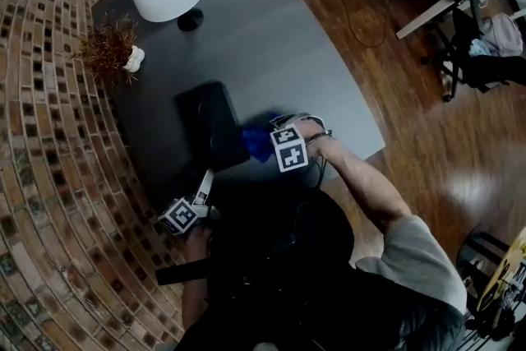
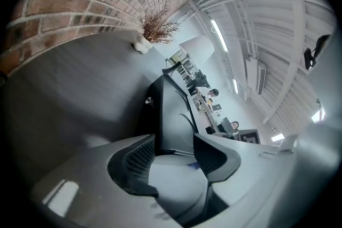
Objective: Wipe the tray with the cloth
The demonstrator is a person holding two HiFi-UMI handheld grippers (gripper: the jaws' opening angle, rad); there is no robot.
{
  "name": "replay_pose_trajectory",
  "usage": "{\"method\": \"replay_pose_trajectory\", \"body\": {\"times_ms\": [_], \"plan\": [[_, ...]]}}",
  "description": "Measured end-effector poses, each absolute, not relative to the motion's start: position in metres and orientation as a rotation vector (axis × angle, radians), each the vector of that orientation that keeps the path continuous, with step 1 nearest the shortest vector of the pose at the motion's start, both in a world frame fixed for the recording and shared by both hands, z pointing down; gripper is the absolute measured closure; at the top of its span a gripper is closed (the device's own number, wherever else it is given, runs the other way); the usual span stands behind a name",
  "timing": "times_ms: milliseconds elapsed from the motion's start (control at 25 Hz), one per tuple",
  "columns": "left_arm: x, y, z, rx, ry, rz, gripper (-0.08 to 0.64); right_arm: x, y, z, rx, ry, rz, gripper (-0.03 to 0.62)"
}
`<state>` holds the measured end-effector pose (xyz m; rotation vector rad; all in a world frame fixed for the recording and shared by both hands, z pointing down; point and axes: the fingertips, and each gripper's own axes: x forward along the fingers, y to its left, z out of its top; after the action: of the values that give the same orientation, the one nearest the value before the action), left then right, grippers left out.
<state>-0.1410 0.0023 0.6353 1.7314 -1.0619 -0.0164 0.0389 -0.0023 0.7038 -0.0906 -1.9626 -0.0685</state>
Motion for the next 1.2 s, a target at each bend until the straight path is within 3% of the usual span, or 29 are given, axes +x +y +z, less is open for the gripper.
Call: {"method": "replay_pose_trajectory", "body": {"times_ms": [160, 320, 600, 800, 920, 1080, 1200], "plan": [[-0.141, 0.0, 0.634, 1.714, -1.069, -0.056, 0.348, 0.063, -0.174, 0.692, 0.486, -1.904, 0.0, 0.419], [-0.139, 0.006, 0.633, 1.662, -1.059, -0.091, 0.348, 0.03, -0.229, 0.704, 0.433, -1.874, -0.142, 0.419], [-0.139, 0.002, 0.628, 1.654, -1.057, -0.135, 0.348, 0.017, -0.117, 0.709, 0.051, -1.791, -0.439, 0.425], [-0.138, 0.001, 0.625, 1.666, -1.066, -0.167, 0.348, 0.02, 0.034, 0.707, -0.245, -1.822, -0.426, 0.423], [-0.141, 0.009, 0.619, 1.637, -1.06, -0.18, 0.348, 0.034, 0.067, 0.698, -0.334, -1.891, -0.282, 0.423], [-0.157, 0.033, 0.622, 1.45, -1.074, -0.25, 0.348, 0.059, -0.07, 0.658, 0.206, -2.053, 0.017, 0.423], [-0.145, 0.042, 0.638, 1.359, -0.978, -0.259, 0.348, 0.037, -0.191, 0.61, 0.561, -2.181, 0.092, 0.423]]}}
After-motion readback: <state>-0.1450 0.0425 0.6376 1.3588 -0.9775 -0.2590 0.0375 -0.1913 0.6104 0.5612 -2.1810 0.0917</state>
